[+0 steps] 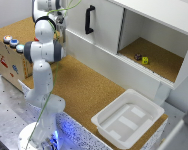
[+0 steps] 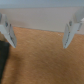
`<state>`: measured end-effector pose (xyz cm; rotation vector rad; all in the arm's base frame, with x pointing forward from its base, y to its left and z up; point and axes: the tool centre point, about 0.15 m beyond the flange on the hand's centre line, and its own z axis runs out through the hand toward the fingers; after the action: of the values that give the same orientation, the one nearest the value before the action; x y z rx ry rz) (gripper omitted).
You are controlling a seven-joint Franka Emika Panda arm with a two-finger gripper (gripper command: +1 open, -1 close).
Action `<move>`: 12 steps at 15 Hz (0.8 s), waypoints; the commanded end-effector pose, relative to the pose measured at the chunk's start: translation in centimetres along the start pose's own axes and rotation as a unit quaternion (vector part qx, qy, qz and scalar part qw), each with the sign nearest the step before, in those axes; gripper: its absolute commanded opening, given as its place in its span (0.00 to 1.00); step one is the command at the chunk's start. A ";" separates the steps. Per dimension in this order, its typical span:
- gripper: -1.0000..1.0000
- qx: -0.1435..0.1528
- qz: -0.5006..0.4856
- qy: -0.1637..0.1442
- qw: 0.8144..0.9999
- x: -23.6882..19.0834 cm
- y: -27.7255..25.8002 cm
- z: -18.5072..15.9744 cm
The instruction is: Toggle the red light switch to turn on the red light
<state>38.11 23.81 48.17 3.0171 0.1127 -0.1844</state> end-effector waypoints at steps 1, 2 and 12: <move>1.00 0.092 0.087 0.085 0.988 -4.8 12.8 4.7; 1.00 0.084 0.104 0.096 0.986 -5.0 15.6 4.7; 1.00 0.067 0.164 0.148 0.973 -2.7 36.0 6.5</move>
<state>36.08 -3.80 47.14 3.0834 -0.3430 0.1406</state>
